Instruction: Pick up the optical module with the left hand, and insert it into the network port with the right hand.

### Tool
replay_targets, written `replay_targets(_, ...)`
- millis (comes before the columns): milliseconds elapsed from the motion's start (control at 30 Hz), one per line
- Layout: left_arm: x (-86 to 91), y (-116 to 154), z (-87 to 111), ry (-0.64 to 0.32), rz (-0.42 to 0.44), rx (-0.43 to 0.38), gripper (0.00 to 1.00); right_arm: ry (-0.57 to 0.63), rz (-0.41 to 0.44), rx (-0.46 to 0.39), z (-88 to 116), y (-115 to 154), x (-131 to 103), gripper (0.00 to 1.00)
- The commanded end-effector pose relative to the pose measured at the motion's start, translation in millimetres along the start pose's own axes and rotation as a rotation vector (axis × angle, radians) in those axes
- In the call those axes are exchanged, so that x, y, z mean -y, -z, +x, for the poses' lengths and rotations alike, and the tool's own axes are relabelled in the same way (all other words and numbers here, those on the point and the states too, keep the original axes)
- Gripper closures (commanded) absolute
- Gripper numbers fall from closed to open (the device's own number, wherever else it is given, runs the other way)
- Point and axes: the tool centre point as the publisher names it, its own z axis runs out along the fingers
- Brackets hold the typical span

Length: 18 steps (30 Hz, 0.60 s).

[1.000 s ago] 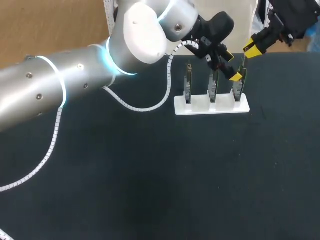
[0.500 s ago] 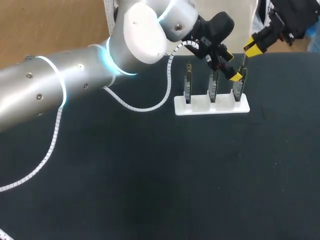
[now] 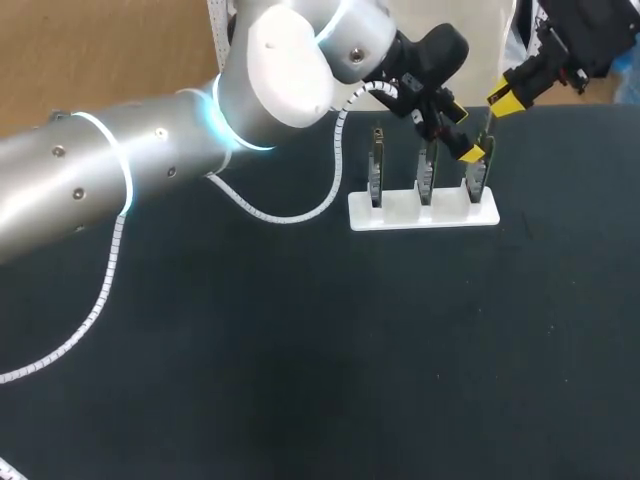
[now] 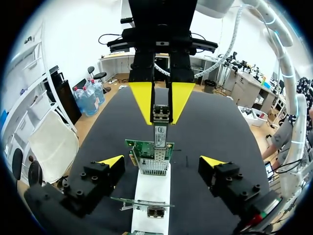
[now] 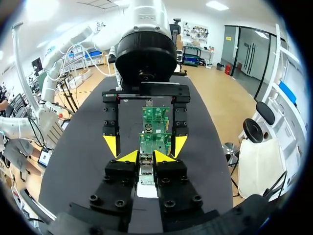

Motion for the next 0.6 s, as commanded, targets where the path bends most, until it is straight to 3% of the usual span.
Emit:
replay_targets(33, -1.1, -0.4, -0.5, -0.001, 0.002, -0.002, 0.0, 0.001, 0.005, 0.002, -2.4, 1.3, 0.5, 1.0)
replay_targets(600, -1.1, -0.4, -0.5, -0.001, 0.002, -0.002, 0.0, -0.006, 0.0, 0.007, -2.0, -0.8, 1.1, 1.0)
